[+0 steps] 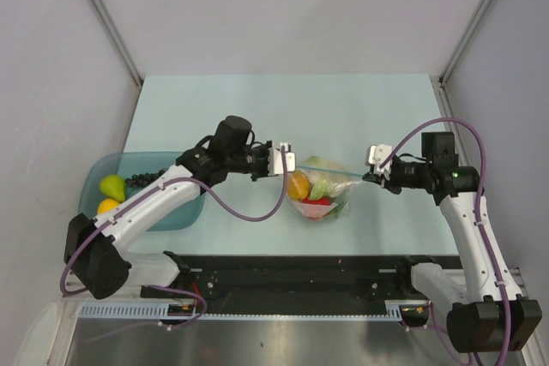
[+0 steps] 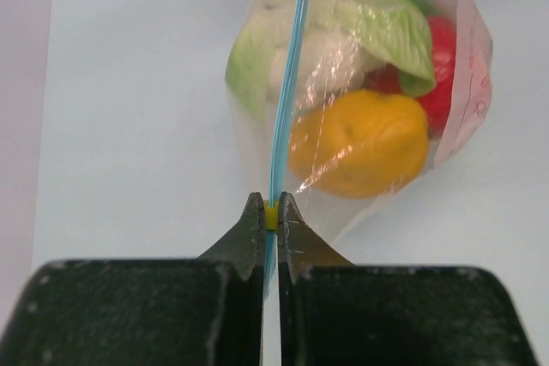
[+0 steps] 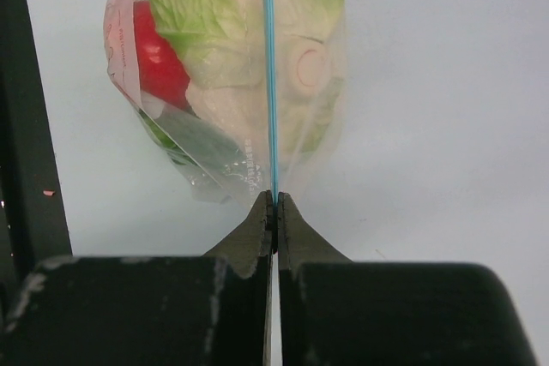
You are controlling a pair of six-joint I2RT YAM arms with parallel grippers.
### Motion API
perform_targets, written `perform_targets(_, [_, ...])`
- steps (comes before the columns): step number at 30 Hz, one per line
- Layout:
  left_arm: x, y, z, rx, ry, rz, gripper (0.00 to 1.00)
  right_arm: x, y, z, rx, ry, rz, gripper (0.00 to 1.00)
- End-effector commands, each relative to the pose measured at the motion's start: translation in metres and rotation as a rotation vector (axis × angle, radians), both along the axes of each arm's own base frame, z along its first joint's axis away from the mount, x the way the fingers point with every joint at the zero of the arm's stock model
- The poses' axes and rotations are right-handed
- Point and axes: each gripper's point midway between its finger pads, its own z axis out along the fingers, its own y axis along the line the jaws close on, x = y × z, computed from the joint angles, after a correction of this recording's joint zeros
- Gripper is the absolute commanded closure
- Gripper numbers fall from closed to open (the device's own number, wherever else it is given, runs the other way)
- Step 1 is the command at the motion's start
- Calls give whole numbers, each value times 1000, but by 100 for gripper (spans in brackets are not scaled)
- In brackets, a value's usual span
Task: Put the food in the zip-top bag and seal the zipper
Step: Zip the zipper food storage bag at the center of the board, then place the zipper food storage bag at the center of the board.
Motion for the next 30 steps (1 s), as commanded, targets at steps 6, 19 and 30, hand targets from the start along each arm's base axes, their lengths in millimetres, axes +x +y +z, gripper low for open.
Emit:
perform_targets(6, [12, 54, -3, 97, -42, 151, 99, 6, -14, 0, -55, -17, -42, 100])
perform_targets(19, [0, 60, 4, 75, -31, 144, 100, -2, -8, 11, -27, -12, -22, 100])
perform_targets(30, [-66, 50, 55, -20, 151, -54, 100, -74, 38, 47, 84, 157, 123, 100])
